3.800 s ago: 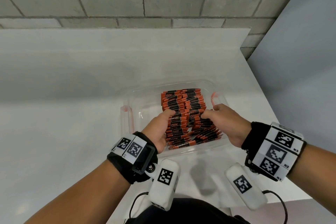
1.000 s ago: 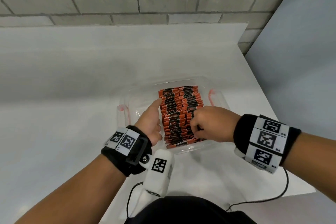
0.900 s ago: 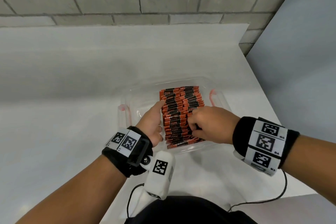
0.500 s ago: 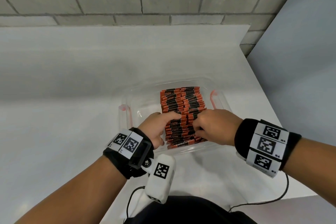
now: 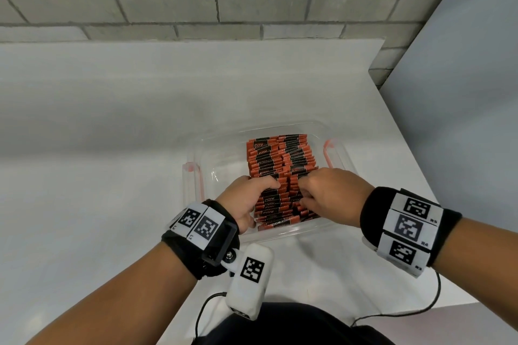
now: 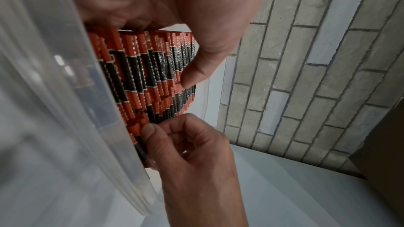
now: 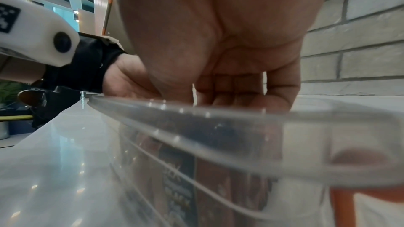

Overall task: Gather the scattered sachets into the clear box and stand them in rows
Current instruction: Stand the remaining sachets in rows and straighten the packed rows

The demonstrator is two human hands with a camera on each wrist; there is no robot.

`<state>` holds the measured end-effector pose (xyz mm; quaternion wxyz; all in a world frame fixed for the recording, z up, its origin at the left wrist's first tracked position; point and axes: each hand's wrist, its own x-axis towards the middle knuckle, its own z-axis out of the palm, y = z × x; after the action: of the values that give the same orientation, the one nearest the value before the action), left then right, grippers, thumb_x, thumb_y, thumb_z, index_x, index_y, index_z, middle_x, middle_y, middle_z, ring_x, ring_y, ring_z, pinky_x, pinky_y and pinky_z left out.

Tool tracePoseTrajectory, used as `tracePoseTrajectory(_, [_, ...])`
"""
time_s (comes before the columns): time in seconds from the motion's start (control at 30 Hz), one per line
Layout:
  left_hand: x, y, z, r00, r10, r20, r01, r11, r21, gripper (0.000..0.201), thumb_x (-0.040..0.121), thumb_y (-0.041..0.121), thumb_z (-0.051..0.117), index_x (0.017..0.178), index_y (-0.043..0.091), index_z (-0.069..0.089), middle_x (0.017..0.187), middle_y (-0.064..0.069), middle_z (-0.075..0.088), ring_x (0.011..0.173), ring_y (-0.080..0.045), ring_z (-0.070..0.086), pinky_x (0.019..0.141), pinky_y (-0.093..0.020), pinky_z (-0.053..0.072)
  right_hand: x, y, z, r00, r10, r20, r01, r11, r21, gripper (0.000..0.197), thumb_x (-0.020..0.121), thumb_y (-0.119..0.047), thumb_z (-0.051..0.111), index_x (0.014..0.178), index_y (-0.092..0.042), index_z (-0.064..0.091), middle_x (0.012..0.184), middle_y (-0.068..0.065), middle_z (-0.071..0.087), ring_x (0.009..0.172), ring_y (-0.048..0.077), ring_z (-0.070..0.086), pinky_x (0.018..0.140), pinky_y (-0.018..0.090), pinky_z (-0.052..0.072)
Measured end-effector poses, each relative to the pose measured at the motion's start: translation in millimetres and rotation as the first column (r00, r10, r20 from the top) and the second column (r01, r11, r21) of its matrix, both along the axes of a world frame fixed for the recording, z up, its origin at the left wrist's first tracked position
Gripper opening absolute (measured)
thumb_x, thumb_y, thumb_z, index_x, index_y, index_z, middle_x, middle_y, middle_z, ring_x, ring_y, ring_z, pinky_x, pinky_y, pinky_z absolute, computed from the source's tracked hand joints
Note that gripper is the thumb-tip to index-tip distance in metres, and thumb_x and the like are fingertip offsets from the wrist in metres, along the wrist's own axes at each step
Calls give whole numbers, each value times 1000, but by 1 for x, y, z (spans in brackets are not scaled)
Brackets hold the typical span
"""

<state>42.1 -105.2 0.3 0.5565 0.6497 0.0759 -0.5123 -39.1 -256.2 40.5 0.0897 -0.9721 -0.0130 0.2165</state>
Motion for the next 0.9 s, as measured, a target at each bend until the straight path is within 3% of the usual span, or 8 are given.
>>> tracePoseTrajectory(0.1, [0, 0, 1, 1000, 6, -10, -6, 1000, 3, 13, 88, 22, 61, 99, 17, 64, 88, -1, 70, 86, -22, 62, 93, -47, 44, -2, -13, 9, 996, -74, -40, 77, 994, 72, 16, 90, -26, 62, 78, -20, 53, 72, -7, 55, 64, 10, 52, 52, 18, 30])
tracePoseTrajectory(0.23, [1, 1, 2, 1000, 9, -18, -9, 1000, -11, 12, 89, 22, 61, 99, 17, 64, 77, 2, 71, 79, -20, 63, 72, -36, 47, -1, -25, 16, 988, -23, -153, 24, 1000, 6, 2, 85, -20, 68, 86, -21, 67, 70, -16, 54, 72, 8, 57, 55, 14, 32])
tracePoseTrajectory(0.3, [0, 1, 4, 1000, 6, -20, -6, 1000, -16, 11, 89, 22, 60, 98, 17, 64, 78, 1, 69, 78, -20, 62, 66, -34, 46, 1, -26, 14, 984, 30, -177, -34, 999, -22, 4, 85, -18, 67, 87, -20, 69, 77, -13, 60, 78, 10, 61, 55, 13, 32])
tracePoseTrajectory(0.4, [-1, 0, 6, 1000, 2, -17, -2, 1000, -17, 13, 90, 23, 59, 100, 17, 64, 81, 0, 70, 79, -20, 63, 64, -34, 47, 6, -25, 11, 977, 89, -193, -100, 994, -49, 3, 85, -19, 66, 86, -20, 70, 77, -10, 61, 74, 10, 59, 56, 13, 33])
tracePoseTrajectory(0.6, [-1, 0, 5, 999, 27, -21, -28, 999, -28, 8, 90, 23, 59, 93, 18, 64, 67, 4, 70, 79, -20, 64, 68, -36, 48, 5, -20, 7, 972, 188, -140, -204, 973, -108, 14, 90, -31, 61, 79, -23, 61, 75, -9, 55, 64, 9, 48, 50, 16, 26])
tracePoseTrajectory(0.77, [-2, -1, 8, 999, 28, -20, -28, 999, -15, 9, 90, 24, 58, 93, 18, 64, 66, 4, 69, 77, -20, 63, 66, -34, 48, 4, -21, 4, 954, 272, -124, -285, 952, -107, 18, 92, -31, 57, 76, -23, 54, 73, -8, 52, 55, 5, 39, 50, 15, 26])
tracePoseTrajectory(0.9, [-2, 0, 7, 999, 26, -24, -26, 1000, -2, 13, 90, 27, 57, 98, 18, 64, 77, 1, 70, 81, -21, 62, 70, -35, 45, 4, -23, 0, 957, 270, -109, -279, 957, -79, 17, 93, -34, 55, 82, -21, 58, 81, -5, 58, 67, 10, 49, 51, 16, 28])
